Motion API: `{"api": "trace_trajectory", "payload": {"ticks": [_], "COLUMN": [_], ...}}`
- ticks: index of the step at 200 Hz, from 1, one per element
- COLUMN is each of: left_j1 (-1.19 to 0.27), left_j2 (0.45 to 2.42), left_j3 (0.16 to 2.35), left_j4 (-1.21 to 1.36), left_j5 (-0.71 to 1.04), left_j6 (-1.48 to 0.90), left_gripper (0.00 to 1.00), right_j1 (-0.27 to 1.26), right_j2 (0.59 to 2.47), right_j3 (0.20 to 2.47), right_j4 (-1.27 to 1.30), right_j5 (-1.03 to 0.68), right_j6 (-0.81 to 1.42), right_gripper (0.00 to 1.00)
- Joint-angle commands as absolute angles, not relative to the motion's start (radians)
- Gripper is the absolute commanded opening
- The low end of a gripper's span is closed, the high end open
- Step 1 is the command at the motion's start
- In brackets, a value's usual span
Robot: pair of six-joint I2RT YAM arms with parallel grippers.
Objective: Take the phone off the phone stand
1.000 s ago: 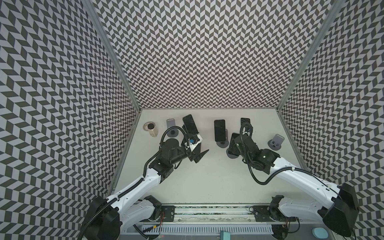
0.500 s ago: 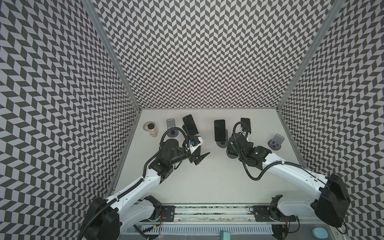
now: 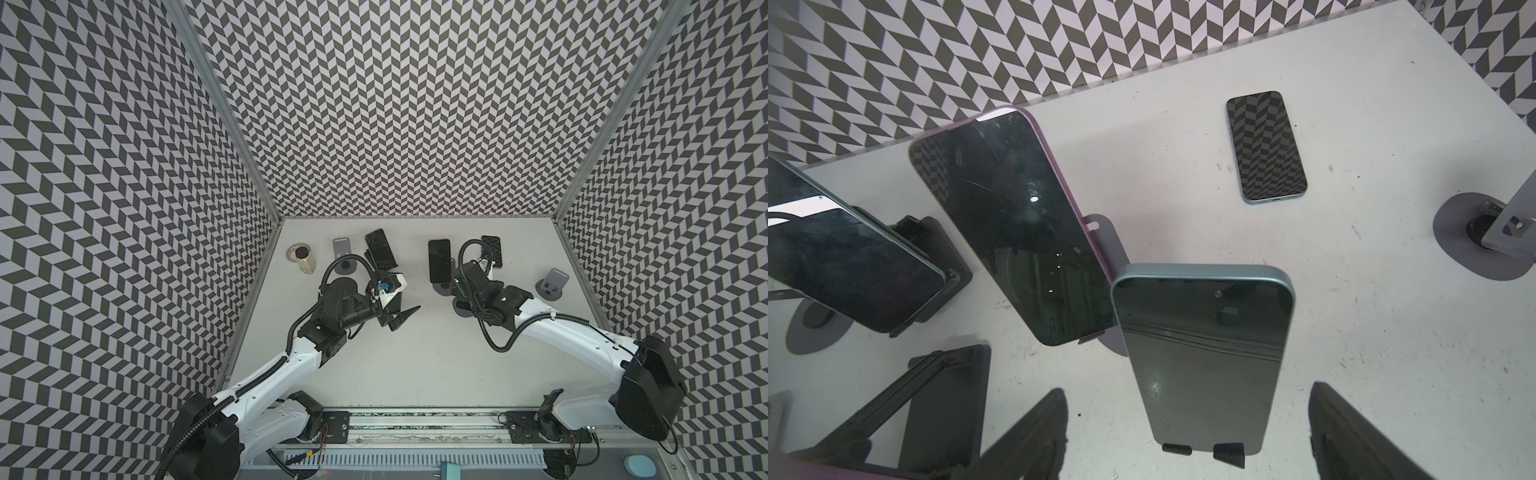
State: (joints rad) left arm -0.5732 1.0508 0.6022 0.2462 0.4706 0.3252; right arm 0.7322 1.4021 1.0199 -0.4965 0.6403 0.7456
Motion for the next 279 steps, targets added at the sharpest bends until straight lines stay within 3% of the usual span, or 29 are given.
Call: {"api": "trace_trajectory", "payload": {"ticks": [1, 279], "left_j1": [-0.571, -0.588], "left_j2": [1.057, 1.063], "left_j3": [0.611, 0.630], "left_j4": [0.239, 0.187], "left_j5": [0.499, 0.503], "left_j6": [0.328, 0.336], "left_gripper": [0.98, 0.97], "right_j1": [0.724, 0.676], "right_j2": [1.414, 1.474], "right_j3": [1.047, 1.047], "right_j4": [-0.497, -0.411], "right_j5": [0.676, 0.640], "right_j6": [0.779, 0.751], "right_gripper": [0.88, 0.85]}}
